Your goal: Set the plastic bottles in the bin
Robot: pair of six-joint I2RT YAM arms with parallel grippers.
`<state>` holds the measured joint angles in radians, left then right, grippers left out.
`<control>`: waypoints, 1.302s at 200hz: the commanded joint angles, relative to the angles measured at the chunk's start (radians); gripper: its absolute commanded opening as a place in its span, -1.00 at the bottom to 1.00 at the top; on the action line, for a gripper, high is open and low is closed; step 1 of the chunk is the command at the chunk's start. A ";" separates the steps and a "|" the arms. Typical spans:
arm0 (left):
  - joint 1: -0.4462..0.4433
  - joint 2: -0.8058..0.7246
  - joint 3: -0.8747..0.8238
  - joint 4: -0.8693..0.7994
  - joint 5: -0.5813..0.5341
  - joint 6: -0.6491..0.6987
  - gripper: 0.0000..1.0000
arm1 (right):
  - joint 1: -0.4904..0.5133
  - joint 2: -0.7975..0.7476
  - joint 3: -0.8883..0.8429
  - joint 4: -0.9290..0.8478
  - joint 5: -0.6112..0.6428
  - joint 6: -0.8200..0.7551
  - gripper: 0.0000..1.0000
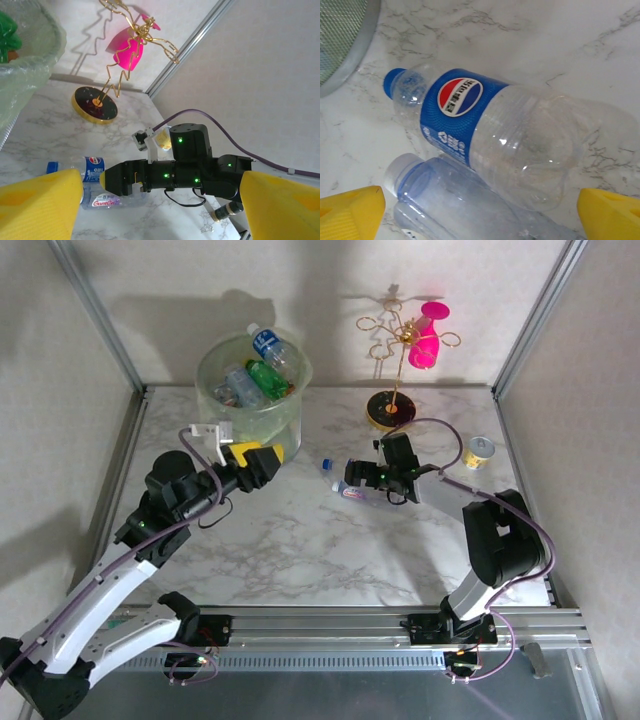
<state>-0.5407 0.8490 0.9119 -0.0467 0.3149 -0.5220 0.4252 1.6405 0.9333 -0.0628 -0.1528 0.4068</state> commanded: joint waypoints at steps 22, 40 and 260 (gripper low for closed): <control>-0.004 0.015 -0.016 0.046 0.028 -0.002 0.65 | 0.049 -0.079 -0.074 0.006 0.004 0.020 0.98; -0.004 0.025 -0.021 0.059 0.029 -0.012 0.66 | 0.094 -0.087 -0.087 -0.015 0.048 0.017 0.98; -0.005 0.008 0.047 -0.075 -0.096 -0.045 0.66 | 0.419 -0.120 -0.002 -0.147 0.280 -0.063 -0.09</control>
<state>-0.5407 0.8829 0.9001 -0.0925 0.2607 -0.5358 0.8291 1.6505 0.9394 -0.2138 0.1295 0.3477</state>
